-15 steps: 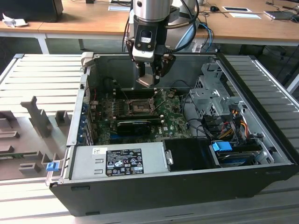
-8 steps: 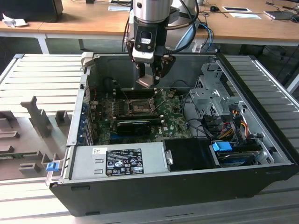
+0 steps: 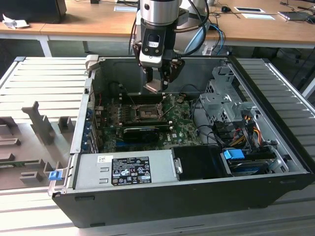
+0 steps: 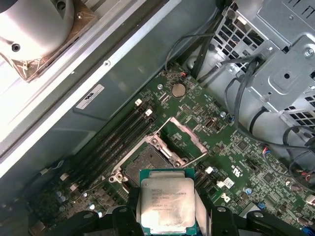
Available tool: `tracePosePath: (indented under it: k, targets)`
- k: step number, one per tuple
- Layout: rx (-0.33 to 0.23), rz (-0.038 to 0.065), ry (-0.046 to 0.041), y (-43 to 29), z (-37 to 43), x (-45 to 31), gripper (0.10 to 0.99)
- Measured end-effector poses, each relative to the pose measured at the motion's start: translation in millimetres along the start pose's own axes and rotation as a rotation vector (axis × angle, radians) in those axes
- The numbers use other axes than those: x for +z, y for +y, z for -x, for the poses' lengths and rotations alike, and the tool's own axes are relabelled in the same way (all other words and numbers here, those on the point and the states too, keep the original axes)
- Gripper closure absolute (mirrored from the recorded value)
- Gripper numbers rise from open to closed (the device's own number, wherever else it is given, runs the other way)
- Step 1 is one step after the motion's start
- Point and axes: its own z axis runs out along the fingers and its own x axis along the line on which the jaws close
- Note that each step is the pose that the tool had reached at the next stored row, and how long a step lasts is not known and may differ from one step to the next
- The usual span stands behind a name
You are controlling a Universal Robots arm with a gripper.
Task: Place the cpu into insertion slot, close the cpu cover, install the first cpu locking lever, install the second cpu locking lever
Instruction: 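Place the cpu into insertion slot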
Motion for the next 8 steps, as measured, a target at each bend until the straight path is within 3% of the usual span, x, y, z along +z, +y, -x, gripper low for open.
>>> tracePosePath:
  k: [8]
  targets:
    - [0.0, 0.0, 0.0, -0.3, 0.1, 3.2, 0.557]
